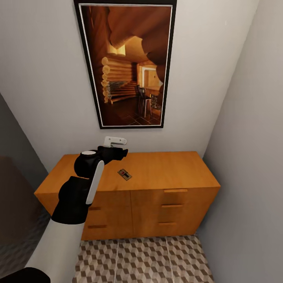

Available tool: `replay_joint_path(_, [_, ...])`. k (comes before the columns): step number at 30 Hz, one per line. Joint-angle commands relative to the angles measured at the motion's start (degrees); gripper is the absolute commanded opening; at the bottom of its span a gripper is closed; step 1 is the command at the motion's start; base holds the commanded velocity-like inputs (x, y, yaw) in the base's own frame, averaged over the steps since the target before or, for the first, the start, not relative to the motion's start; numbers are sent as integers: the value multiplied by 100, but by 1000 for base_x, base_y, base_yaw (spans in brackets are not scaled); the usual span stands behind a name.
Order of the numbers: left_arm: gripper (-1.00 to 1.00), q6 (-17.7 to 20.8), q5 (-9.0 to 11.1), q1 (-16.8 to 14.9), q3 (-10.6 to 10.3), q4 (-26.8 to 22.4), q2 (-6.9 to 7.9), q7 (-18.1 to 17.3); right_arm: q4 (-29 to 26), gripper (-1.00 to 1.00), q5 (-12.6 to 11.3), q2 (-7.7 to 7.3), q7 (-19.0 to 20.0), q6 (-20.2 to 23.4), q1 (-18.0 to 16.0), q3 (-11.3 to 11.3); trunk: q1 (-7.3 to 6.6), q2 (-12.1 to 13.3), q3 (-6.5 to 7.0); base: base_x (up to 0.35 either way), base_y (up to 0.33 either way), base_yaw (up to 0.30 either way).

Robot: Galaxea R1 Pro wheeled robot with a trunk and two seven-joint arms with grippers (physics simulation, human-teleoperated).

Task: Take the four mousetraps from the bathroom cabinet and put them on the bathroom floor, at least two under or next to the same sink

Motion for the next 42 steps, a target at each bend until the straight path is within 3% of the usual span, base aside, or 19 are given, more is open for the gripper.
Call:
replay_joint_path(1, [100, 25, 18, -6, -6, -3, 0, 37, 0, -100, -57, -13, 22, -17, 46, 42, 4, -11, -11, 0, 0, 0])
replay_joint_path(9, [100, 25, 18, -6, -11, -3, -2, 37, -24, -100, -75, -41, 23, -17, 221, 35, 4, -11, -11, 0, 0, 0])
replay_joint_path(42, [100, 21, 13, 89, -11, 55, -39, 74, -26, -100, -76, -40, 26, -17, 231, 35, 4, -11, -11, 0, 0, 0])
